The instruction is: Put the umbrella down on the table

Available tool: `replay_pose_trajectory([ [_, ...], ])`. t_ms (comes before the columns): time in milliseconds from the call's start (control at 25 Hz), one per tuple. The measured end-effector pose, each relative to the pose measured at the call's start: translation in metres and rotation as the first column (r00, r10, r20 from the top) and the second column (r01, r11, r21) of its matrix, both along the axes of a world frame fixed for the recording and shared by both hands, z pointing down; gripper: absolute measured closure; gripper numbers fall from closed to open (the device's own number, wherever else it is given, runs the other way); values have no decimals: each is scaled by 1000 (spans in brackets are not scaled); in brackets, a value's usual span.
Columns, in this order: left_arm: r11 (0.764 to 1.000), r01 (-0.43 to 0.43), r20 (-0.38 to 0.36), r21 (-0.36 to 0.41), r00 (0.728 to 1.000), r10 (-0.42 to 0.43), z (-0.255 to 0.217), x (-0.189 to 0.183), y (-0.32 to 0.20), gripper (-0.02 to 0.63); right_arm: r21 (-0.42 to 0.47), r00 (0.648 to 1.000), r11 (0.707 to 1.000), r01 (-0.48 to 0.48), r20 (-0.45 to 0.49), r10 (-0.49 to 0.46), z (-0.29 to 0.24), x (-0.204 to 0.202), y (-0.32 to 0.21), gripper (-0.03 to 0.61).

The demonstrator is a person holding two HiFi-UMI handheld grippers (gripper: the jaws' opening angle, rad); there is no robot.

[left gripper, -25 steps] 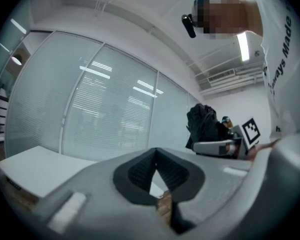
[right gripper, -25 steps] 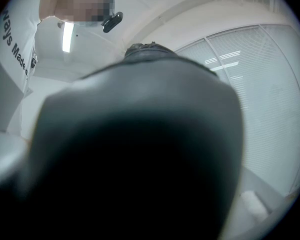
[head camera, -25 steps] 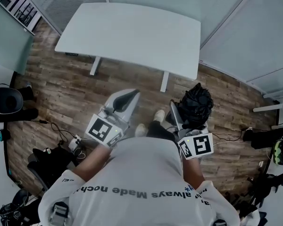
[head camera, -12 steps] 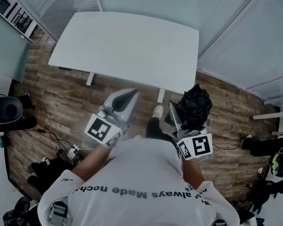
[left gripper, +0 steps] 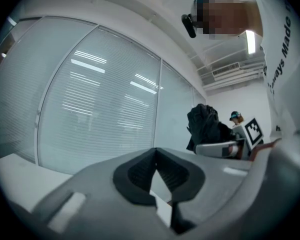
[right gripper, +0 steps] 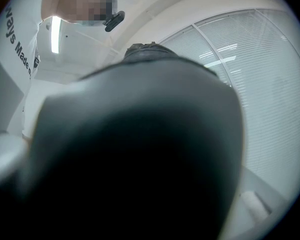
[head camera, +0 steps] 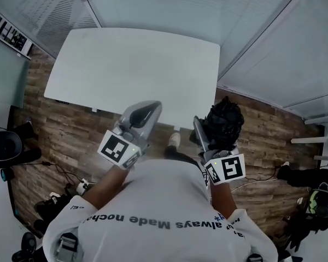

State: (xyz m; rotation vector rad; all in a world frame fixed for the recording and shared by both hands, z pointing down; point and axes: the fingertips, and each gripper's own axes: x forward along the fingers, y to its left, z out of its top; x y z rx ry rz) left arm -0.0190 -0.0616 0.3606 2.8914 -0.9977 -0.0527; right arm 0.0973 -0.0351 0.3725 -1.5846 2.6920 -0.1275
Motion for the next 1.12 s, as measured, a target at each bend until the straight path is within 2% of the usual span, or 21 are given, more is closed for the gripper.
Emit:
replay_pose_trajectory([
  [200,1000,-1,1,3,1000,1,-4,38,-60,611,-5,1000,1000,5,3,-5,-1,35,-58,322],
  [480,1000,17,4,-1,1000,-17,1,63,-116,611,-9,1000,1000,27,-6,-27,2,59,-116,321],
  [760,1000,16,0,-21,1000,-16,9,62,-152,611,-15,1000,1000,23,-3,-23,5,57,-152,321],
  [1120,999,-35,7,-6,999,35,1,42,-196,611,-29,1000,1000,-5,-2,5,-1,29,-191,322],
])
